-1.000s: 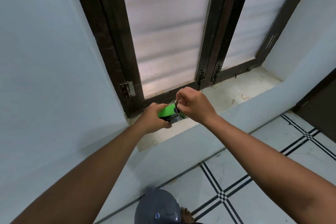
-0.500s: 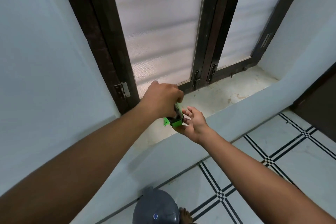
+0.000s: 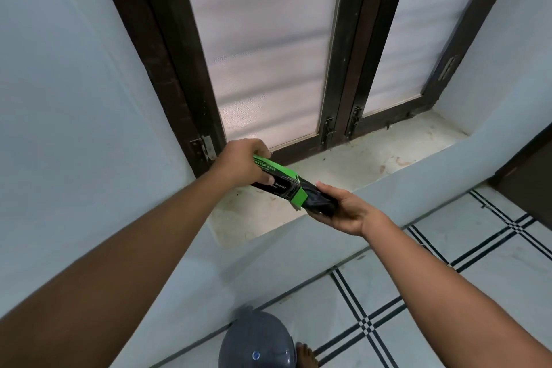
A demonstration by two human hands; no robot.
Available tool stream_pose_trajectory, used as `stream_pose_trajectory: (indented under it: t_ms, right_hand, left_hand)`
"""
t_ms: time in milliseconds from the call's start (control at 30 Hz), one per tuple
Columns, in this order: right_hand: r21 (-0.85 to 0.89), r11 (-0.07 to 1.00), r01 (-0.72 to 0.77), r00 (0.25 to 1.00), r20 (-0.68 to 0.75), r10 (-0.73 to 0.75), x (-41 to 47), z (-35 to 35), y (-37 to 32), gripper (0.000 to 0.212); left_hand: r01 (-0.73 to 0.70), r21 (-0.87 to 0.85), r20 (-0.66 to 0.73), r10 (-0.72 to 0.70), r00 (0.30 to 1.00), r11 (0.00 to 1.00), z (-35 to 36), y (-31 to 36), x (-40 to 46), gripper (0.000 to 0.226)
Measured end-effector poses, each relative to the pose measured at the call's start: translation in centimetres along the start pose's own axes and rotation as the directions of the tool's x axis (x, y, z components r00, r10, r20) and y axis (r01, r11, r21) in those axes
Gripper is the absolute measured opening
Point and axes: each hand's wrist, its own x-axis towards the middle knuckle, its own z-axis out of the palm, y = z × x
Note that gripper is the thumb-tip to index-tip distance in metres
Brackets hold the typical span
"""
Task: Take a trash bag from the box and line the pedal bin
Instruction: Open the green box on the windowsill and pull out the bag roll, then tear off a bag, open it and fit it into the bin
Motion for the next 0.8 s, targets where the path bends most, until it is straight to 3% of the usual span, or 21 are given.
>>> stream_pose_trajectory:
  t_ms: [133,200,333,467,533,600,633,700,733,800]
  right_hand:
    - [-0.033,0.997,-0.067,0.977,-0.204,0.059,-0.6,-0.9,-1.5,0.040]
    - [-0.025,0.997,-0.070,0.969,-0.241,0.062,-0.6,-1.3,-1.6,0.041]
    - [0.088,0.994,-0.057,0.991,-0.119,0.067,-0.7,-0.6,-0.7,0.045]
    - [0.219,0.975,-0.043,0.999,-0.021,0.049,-0.1,1.8,0.3,0.041]
    - [0.273,0.960,-0.053,0.999,0.007,0.053,0.6,2.6,0.9,0.044]
    - [0.310,0.948,-0.073,0.997,0.051,0.060,1.3,3.3,1.3,0.046]
    - [0.305,0.948,-0.086,0.995,0.075,0.066,1.5,3.7,1.5,0.045]
    - [0.210,0.973,-0.094,0.994,0.071,0.080,1.3,4.8,1.9,0.037]
    - [0.118,0.990,-0.079,0.997,0.030,0.076,1.3,5.5,2.0,0.033]
    - [-0.151,0.989,0.000,0.993,-0.116,-0.017,1.4,6.5,2.3,0.027]
  left_hand:
    - [0.145,0.066,-0.061,-0.141,0.988,0.987,2.4,-2.2,0.5,0.052]
    - [0.190,0.102,-0.078,-0.183,0.980,0.976,3.9,-3.3,0.9,0.051]
    - [0.280,0.155,-0.085,-0.270,0.959,0.947,7.4,-5.2,0.7,0.047]
    - [0.209,0.363,-0.302,-0.098,0.948,0.908,10.0,-5.3,0.1,0.037]
    - [0.117,0.226,-0.421,-0.011,0.907,0.967,10.9,-4.1,-0.4,0.023]
    - [0.062,-0.198,-0.357,-0.131,0.925,0.978,11.4,-2.3,-0.8,0.016]
    - [0.123,-0.450,-0.206,-0.237,0.949,0.885,11.4,-1.3,-1.0,0.017]
    - [0.354,-0.764,0.185,-0.342,0.921,0.539,11.2,0.1,-1.5,0.024]
    - [0.432,-0.815,0.314,-0.332,0.890,0.387,11.0,0.2,-1.8,0.028]
    - [0.467,-0.846,0.392,-0.294,0.872,0.256,11.1,-0.2,-2.1,0.036]
